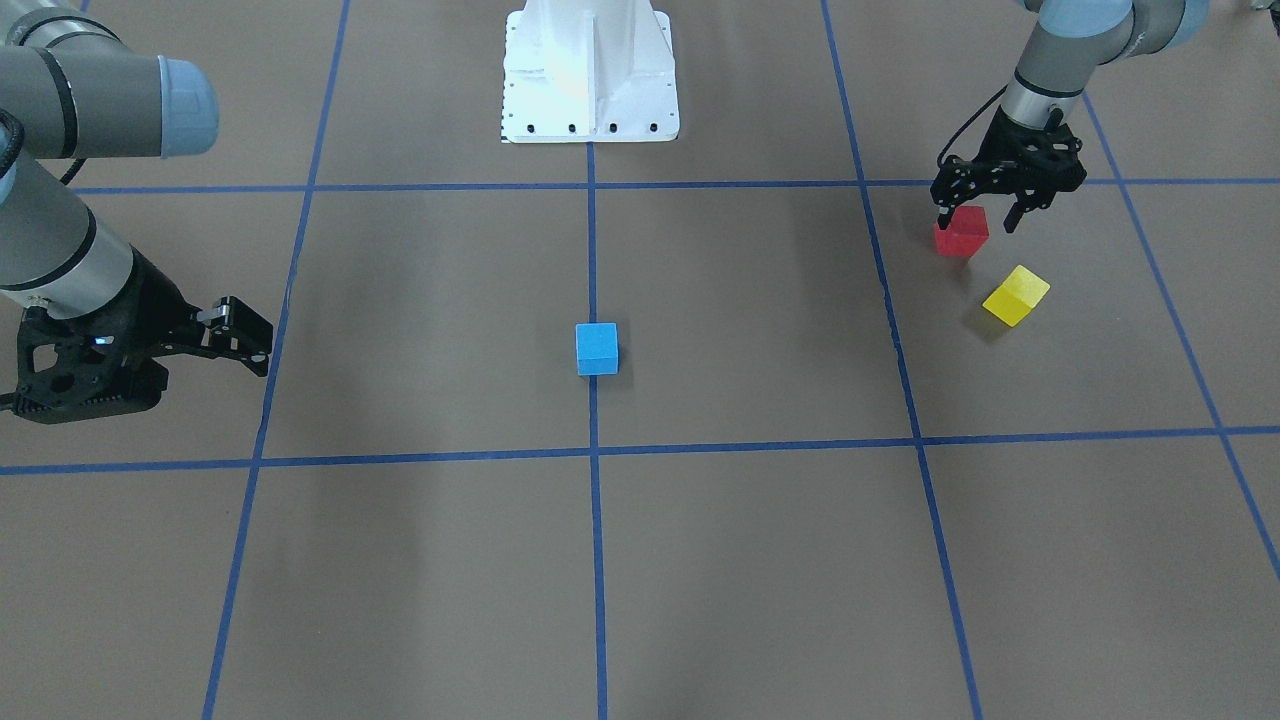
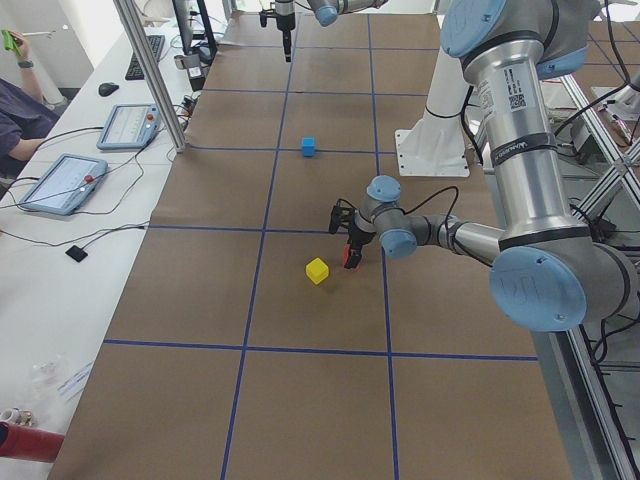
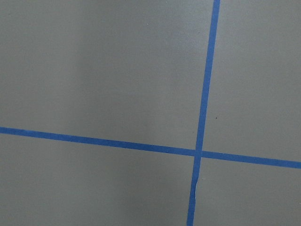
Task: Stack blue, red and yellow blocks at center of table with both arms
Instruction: 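Lower the left gripper onto the red cube and close on it, then carry the red cube with the left gripper above the blue cube, then lower the red cube onto the blue cube with the left gripper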
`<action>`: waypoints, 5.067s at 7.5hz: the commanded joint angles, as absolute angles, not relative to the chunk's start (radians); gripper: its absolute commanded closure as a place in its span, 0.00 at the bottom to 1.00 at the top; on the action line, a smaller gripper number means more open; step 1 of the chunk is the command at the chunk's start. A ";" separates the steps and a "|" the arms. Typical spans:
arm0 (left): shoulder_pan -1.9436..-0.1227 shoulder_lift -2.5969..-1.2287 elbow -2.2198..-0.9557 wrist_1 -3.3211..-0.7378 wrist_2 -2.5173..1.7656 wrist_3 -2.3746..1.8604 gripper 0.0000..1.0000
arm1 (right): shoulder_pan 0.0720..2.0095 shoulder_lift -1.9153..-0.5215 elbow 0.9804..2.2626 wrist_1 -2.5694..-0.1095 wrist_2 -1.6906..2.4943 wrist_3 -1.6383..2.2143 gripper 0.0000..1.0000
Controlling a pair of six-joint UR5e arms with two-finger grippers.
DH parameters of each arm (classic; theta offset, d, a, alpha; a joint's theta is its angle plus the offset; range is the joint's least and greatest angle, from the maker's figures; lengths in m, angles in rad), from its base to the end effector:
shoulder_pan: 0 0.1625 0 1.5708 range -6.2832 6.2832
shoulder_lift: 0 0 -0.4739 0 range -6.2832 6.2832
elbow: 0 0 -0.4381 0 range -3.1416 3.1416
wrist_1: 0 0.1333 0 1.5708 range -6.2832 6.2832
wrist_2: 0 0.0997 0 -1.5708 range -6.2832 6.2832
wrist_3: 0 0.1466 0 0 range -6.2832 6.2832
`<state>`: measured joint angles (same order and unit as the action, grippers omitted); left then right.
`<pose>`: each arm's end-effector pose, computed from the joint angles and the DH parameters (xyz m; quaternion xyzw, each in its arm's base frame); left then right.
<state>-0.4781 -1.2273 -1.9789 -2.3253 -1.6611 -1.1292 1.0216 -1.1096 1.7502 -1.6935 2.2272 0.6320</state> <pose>0.3464 -0.3147 0.6073 0.1394 0.3748 0.0012 0.9165 -0.3313 -0.6253 0.3766 0.0278 -0.3938 -0.0446 0.9177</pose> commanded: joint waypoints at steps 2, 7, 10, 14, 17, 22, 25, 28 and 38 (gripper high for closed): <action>-0.476 -1.247 -1.970 -2.319 -1.684 -1.132 0.31 | 1.022 -1.112 1.749 -1.694 2.224 0.632 0.00; -0.582 -1.207 -2.122 -2.199 -1.863 -1.121 1.00 | 1.020 -1.112 1.750 -1.694 2.226 0.632 0.00; -0.714 -1.396 -2.264 -1.829 -2.034 -1.094 1.00 | 1.022 -1.112 1.755 -1.692 2.226 0.632 0.00; -0.727 -2.215 -2.086 -1.124 -2.040 -1.068 1.00 | 1.098 -1.150 1.758 -1.693 2.240 0.530 0.00; -0.677 -2.498 -1.781 -1.124 -2.019 -1.074 1.00 | 1.251 -1.262 1.737 -1.697 2.284 0.269 0.01; -0.632 -2.579 -1.416 -1.440 -1.991 -1.138 1.00 | 1.436 -1.424 1.723 -1.695 2.368 0.124 0.01; -0.586 -2.580 -1.390 -1.479 -1.951 -1.170 1.00 | 1.436 -1.425 1.718 -1.695 2.367 0.124 0.00; -0.560 -2.577 -1.335 -1.565 -1.915 -1.200 1.00 | 1.436 -1.428 1.718 -1.695 2.367 0.124 0.00; -0.574 -2.554 -1.356 -1.554 -1.911 -1.193 1.00 | 1.436 -1.431 1.718 -1.695 2.368 0.123 0.01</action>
